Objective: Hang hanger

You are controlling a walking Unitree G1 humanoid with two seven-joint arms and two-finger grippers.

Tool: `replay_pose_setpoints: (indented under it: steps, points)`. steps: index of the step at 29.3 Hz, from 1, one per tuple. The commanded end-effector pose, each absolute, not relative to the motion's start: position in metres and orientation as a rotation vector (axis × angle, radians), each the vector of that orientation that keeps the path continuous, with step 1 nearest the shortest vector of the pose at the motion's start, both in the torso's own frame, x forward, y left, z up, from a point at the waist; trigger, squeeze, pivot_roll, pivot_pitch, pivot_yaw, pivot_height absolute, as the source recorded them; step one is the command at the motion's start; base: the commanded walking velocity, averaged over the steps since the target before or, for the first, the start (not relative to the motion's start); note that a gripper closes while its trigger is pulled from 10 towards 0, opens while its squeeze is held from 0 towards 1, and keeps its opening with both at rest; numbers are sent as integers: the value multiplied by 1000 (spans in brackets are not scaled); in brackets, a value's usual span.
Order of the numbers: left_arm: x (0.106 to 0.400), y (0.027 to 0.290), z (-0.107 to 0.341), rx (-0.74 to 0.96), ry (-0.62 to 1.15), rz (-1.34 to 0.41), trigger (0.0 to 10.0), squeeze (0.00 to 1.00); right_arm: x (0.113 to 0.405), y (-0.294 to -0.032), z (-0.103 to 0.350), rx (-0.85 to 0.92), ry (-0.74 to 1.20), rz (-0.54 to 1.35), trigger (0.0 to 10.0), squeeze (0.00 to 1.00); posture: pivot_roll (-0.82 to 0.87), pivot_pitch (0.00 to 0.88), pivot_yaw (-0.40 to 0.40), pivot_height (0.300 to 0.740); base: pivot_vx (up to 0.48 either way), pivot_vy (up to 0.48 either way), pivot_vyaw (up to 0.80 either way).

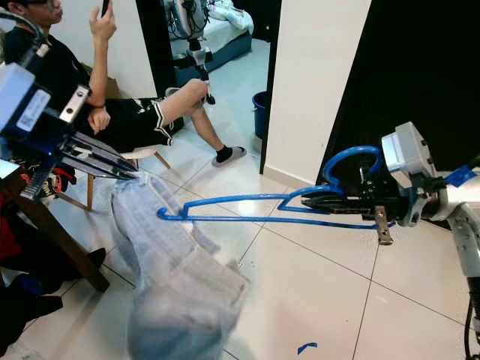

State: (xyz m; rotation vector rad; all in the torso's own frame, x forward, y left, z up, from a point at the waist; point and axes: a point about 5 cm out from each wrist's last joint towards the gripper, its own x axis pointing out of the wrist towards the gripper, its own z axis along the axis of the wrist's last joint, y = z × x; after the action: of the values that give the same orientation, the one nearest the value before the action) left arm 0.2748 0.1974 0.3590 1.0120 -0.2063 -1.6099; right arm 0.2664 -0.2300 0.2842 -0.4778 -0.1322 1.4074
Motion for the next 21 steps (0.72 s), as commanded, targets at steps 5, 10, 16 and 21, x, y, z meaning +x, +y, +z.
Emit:
replay_pose_setpoints:
  steps: [5,10,16,21]
  points:
    - [269,200,365,1039,-217,-1628,10000,0,267,-230,288,-494,-143,1392,10000,0,91,0,-3,740,0,0,0]
    - [268,198,366,1029,-233,-1646,10000,0,266,-234,289,-511,-136,1369,10000,0,91,0,-2,740,0,0,0]
    - [266,196,368,1031,-241,-1664,10000,0,271,-246,291,-543,-109,1297,10000,0,95,0,-5,740,0,0,0]
    - [265,197,368,1033,-230,-1660,10000,0,270,-256,298,-565,-115,1247,10000,0,98,0,-5,740,0,0,0]
